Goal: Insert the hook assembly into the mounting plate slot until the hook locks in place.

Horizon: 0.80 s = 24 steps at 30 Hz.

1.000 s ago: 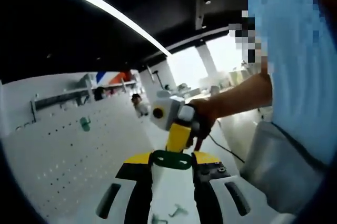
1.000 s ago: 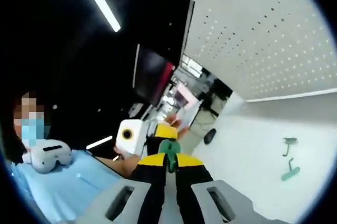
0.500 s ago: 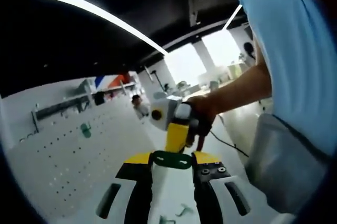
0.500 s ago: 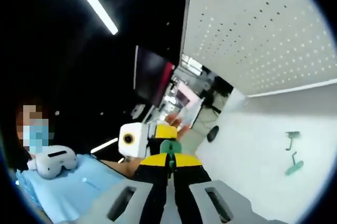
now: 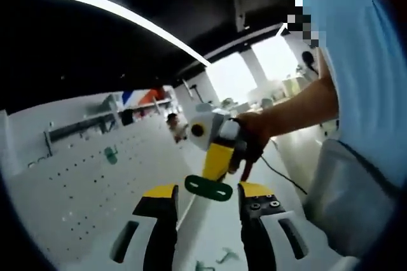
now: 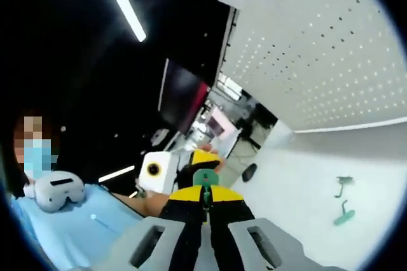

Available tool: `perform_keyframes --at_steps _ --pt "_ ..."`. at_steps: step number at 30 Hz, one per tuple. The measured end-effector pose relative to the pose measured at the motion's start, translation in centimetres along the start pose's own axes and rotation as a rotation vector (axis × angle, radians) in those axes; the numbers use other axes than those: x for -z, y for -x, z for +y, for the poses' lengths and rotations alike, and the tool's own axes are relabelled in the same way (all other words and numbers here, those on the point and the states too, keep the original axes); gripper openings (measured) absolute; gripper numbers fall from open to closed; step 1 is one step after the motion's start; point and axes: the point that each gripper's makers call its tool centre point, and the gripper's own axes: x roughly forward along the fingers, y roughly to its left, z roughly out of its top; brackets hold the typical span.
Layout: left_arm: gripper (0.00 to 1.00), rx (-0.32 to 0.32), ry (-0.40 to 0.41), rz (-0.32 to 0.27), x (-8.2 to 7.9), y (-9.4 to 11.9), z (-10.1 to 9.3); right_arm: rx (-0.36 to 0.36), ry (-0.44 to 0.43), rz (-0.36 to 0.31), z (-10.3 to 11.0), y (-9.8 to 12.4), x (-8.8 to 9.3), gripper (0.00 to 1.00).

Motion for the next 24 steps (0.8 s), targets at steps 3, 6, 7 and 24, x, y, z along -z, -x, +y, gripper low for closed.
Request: perform_keyframes --at_steps 3,6,7,24 --pt "0.47 -0.009 0.041 -0.001 0.0 0.1 0.3 0.019 0.013 -0.010 -0.3 0.2 -0.3 0.01" --pt "0.51 -0.012 0.082 0.019 0.2 0.1 0.4 0.052 0.048 -0.019 -0.5 0.3 -0.5 0.01" --pt "0.54 -0.015 0.106 0.037 0.5 0.1 0.5 0.070 0.065 -0.020 -0.7 0.3 -0.6 0.01" --pt "0.66 -0.055 0.255 0.097 1.9 0.1 1.2 0.327 0.321 -0.094 -3.1 1.7 -3.4 0.01"
